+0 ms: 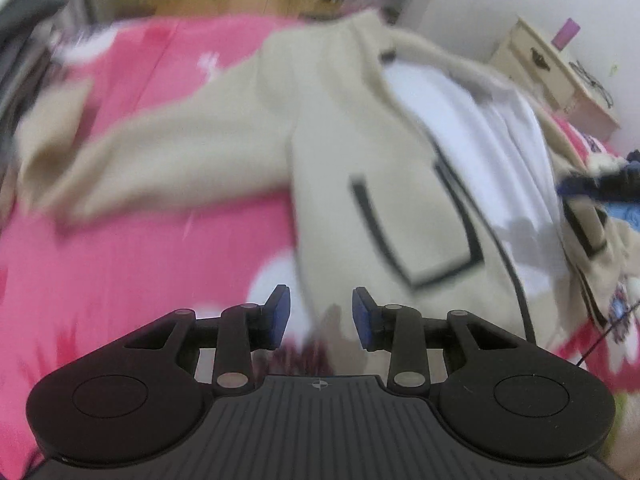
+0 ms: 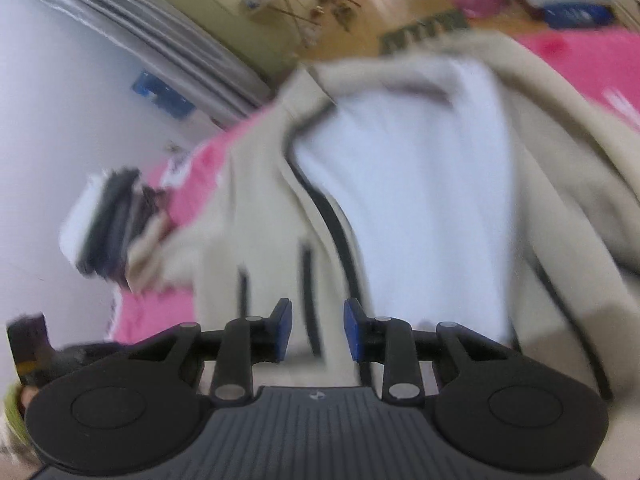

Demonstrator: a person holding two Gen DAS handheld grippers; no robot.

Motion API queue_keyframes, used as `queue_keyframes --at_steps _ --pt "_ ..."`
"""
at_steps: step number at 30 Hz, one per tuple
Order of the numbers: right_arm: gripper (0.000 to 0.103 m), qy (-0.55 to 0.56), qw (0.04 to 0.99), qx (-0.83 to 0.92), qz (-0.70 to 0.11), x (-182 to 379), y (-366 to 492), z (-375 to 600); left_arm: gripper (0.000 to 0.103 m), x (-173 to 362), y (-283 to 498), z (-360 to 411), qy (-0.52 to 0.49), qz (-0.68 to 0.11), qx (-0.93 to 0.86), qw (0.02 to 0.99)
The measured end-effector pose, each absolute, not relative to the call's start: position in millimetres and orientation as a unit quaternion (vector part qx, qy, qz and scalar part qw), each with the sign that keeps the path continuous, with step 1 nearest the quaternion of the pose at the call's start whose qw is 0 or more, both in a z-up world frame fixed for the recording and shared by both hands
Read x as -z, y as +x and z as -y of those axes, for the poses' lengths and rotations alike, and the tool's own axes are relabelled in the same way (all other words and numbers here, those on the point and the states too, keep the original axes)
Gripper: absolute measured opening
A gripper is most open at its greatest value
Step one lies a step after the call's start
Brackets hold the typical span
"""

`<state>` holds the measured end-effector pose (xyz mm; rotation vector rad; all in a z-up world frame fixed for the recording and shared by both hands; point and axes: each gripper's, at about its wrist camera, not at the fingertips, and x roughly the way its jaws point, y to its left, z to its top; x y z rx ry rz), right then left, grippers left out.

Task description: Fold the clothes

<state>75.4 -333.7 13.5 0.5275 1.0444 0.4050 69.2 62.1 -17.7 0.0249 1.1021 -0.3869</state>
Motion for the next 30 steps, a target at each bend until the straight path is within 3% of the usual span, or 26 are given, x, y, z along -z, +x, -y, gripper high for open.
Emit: queue_keyframes --at_steps 2,8,14,22,23,24,25,27,30 --pt "0.031 0.209 0.829 -0.191 -0.482 -15.9 125.1 320.7 0.034 24.1 89.7 -43.4 0.032 -0.498 0.184 0.847" --pt "0.049 0.141 0.851 -0.189 -0.47 6.9 247.0 286.6 0.034 33.3 140.4 -0.3 0.057 -0.397 0.195 0.895" --pt "0.051 0.215 0.857 -0.178 -0.432 50.2 301.9 286.5 0.033 52.0 173.6 31.8 0.05 -0.335 0.219 0.915" --pt "0.052 0.212 0.849 -0.196 -0.442 78.9 328.2 290.1 0.032 85.6 200.6 55.0 0.027 -0.314 0.251 0.915" --pt "0.05 0.21 0.847 -0.206 -0.443 79.4 329.5 290.8 0.032 90.1 203.6 55.0 0.024 -0.321 0.248 0.914" --pt "0.039 0.2 0.844 -0.215 -0.448 78.8 329.6 290.7 0.032 94.9 206.8 54.6 0.019 -0.328 0.245 0.912" --pt "0.018 0.189 0.842 -0.223 -0.454 78.0 329.4 290.4 0.032 98.2 209.5 53.2 0.012 -0.333 0.245 0.91" --pt "0.01 0.156 0.849 -0.232 -0.449 70.7 324.6 288.5 0.032 102.2 212.7 49.0 -0.002 -0.339 0.247 0.908" --pt "0.008 0.133 0.864 -0.238 -0.423 51.1 311.6 285.9 0.032 101.4 212.7 40.5 -0.024 -0.341 0.255 0.905"
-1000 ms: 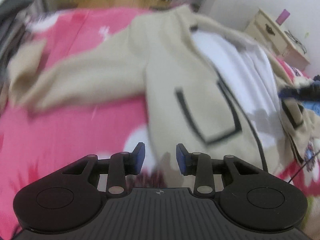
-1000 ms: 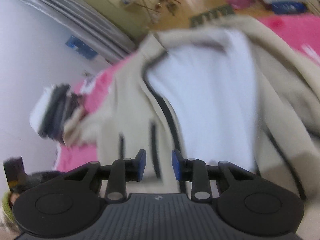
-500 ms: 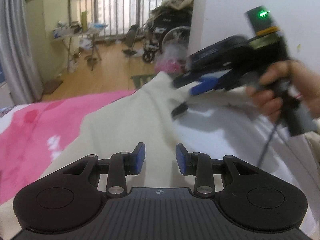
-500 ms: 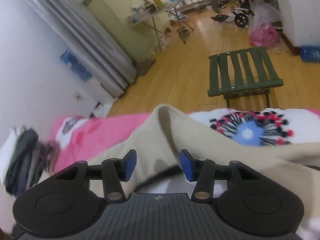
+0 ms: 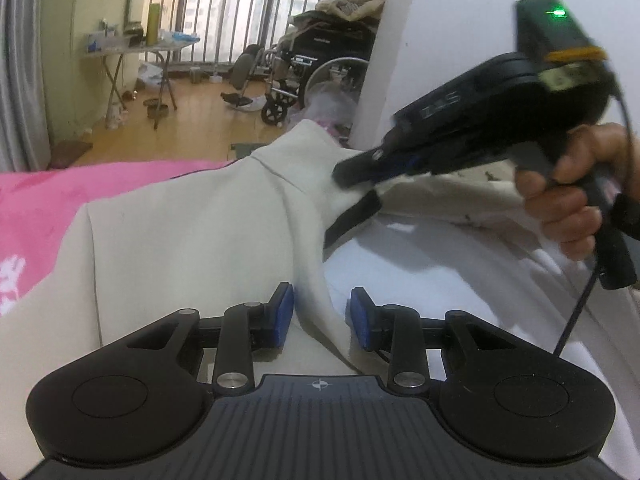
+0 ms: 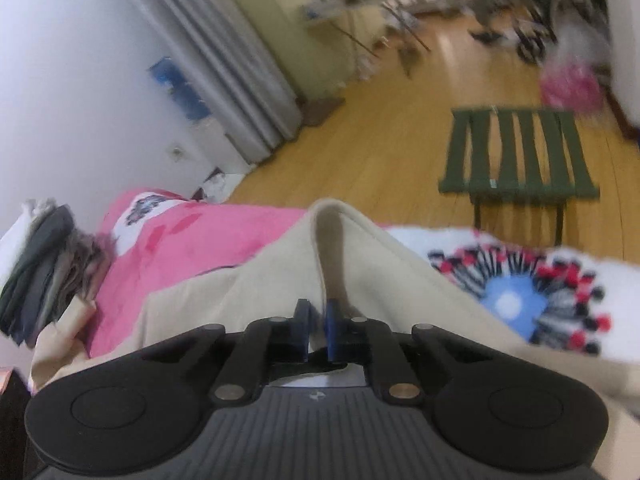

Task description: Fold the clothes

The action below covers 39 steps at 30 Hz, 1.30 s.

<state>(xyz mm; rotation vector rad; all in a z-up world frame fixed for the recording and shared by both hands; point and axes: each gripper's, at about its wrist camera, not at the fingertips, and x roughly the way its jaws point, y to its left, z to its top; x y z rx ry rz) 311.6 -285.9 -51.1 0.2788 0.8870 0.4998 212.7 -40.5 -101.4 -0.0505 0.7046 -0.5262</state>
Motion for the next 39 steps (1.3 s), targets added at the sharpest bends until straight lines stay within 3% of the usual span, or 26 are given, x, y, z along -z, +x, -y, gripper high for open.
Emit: queue_keyframes --at_steps 3,11,14,17,22,25,29,33,39 --pt "0.007 0.08 0.89 -0.227 -0.387 23.9 301.0 277.2 0.034 96.3 214.5 30.9 -0.055 -0.343 0.261 0.901" --pt "0.007 -0.378 0.873 -0.168 -0.258 26.3 262.0 159.8 0.035 82.3 204.6 26.1 -0.073 -0.32 0.267 0.906" --pt "0.007 -0.403 0.866 -0.149 -0.255 29.4 262.1 149.7 0.035 79.8 198.3 18.4 -0.099 -0.318 0.272 0.903" --pt "0.007 -0.389 0.865 -0.138 -0.284 27.4 273.7 150.6 0.035 84.7 202.3 20.4 -0.085 -0.331 0.262 0.903" --pt "0.008 -0.35 0.869 -0.141 -0.319 33.6 291.6 150.2 0.036 102.0 208.1 60.0 0.038 -0.355 0.26 0.897" --pt "0.013 -0.216 0.904 -0.142 -0.34 29.7 313.1 184.4 0.037 110.4 201.7 76.1 0.087 -0.336 0.25 0.904" --pt "0.017 0.02 0.942 -0.144 -0.304 -5.5 306.9 260.4 0.038 114.7 203.6 71.1 0.083 -0.328 0.252 0.907" --pt "0.017 0.187 0.875 -0.217 -0.39 -3.8 291.3 307.6 0.038 117.1 205.7 66.2 0.073 -0.325 0.259 0.907" --pt "0.017 0.238 0.815 -0.202 -0.488 70.7 275.8 311.8 0.038 118.4 201.7 67.7 0.069 -0.319 0.259 0.909"
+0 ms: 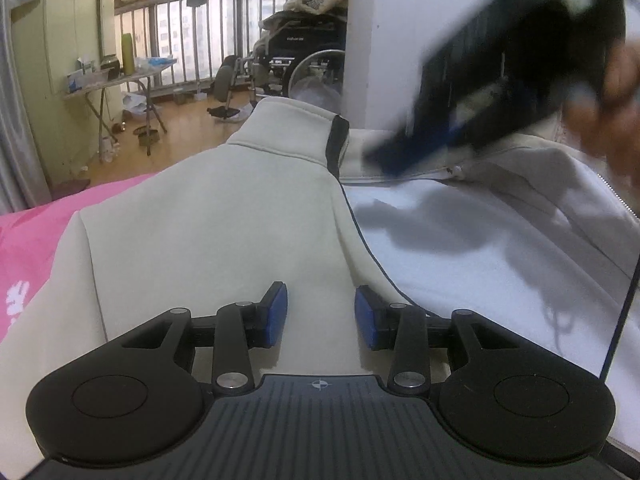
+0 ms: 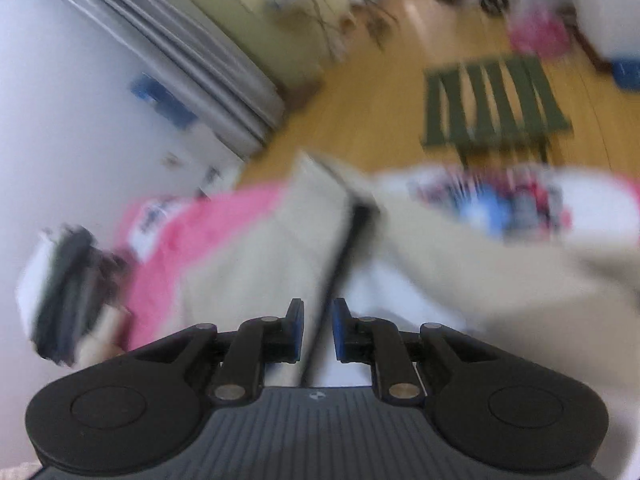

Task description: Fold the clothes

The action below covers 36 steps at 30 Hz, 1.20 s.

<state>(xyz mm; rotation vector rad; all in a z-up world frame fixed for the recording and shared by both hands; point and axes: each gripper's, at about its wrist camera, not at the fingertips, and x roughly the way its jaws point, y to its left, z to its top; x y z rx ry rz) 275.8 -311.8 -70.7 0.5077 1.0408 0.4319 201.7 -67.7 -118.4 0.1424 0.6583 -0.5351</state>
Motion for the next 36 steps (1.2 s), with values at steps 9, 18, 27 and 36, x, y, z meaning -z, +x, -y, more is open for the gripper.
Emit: queue_keyframes --at_steps 9,18,27,36 --pt "0.017 0.291 0.814 -0.205 -0.46 103.0 284.8 312.5 0.038 96.8 198.7 52.1 0.014 -0.305 0.256 0.917" --pt "0.017 0.333 0.825 -0.169 -0.424 100.9 275.0 329.8 0.038 93.8 195.6 59.1 -0.018 -0.284 0.263 0.922" --pt "0.017 0.347 0.829 -0.151 -0.413 101.7 280.2 329.5 0.038 102.3 204.2 67.5 -0.001 -0.301 0.243 0.922" --pt "0.031 0.371 0.833 -0.161 -0.378 106.1 285.0 333.2 0.039 115.9 214.8 41.9 -0.074 -0.334 0.218 0.914"
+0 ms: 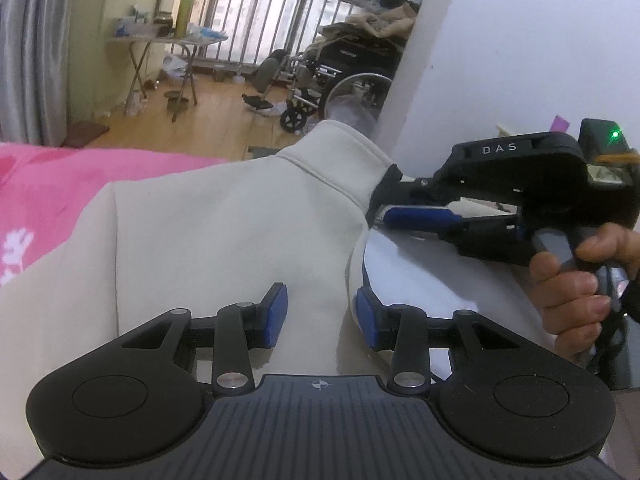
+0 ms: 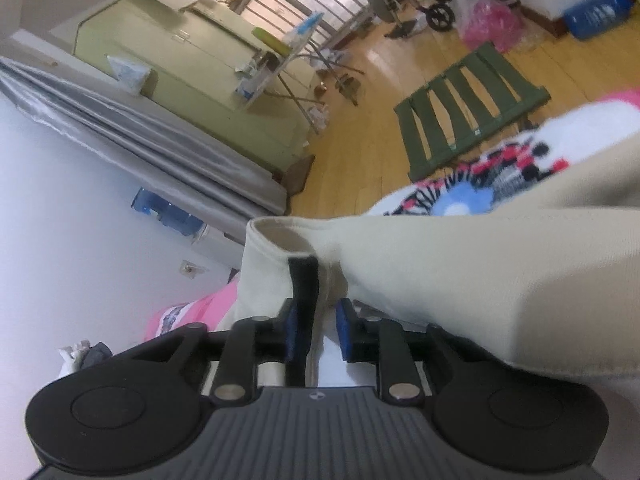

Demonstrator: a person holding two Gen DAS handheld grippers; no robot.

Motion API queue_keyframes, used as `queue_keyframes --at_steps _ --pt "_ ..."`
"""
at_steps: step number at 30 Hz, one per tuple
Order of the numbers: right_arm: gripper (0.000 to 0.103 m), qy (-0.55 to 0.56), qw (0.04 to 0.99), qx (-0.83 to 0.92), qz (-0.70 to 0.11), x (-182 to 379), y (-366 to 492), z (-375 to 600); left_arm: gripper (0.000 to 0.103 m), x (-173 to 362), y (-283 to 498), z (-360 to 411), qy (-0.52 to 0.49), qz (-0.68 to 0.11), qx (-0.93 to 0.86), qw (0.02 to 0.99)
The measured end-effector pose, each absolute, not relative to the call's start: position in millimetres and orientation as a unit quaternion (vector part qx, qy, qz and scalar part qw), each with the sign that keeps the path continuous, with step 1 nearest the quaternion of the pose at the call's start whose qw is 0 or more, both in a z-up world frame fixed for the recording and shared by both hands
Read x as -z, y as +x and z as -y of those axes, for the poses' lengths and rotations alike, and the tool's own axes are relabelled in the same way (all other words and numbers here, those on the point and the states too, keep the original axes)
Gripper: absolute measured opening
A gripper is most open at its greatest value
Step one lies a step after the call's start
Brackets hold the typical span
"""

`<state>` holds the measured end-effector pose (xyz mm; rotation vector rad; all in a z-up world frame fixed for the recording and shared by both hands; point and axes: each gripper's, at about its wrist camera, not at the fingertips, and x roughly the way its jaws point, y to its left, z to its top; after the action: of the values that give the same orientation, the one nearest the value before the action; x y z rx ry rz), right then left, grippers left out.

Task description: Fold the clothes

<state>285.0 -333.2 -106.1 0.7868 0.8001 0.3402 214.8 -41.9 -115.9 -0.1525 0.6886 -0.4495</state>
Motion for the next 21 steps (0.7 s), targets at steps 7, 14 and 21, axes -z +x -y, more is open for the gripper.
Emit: queue_keyframes --at_steps 7,14,21 --pt "0.041 0.344 0.846 -0.174 -0.368 110.1 297.8 317.7 0.038 122.6 220.3 31.0 -0.11 -0.34 0.223 0.907" --pt "0.038 0.344 0.842 -0.225 -0.35 111.0 298.7 315.3 0.037 127.2 220.5 26.6 -0.127 -0.343 0.232 0.901" --pt "0.01 0.302 0.857 -0.268 -0.32 90.2 281.1 310.3 0.033 131.3 221.4 20.7 -0.149 -0.342 0.231 0.898"
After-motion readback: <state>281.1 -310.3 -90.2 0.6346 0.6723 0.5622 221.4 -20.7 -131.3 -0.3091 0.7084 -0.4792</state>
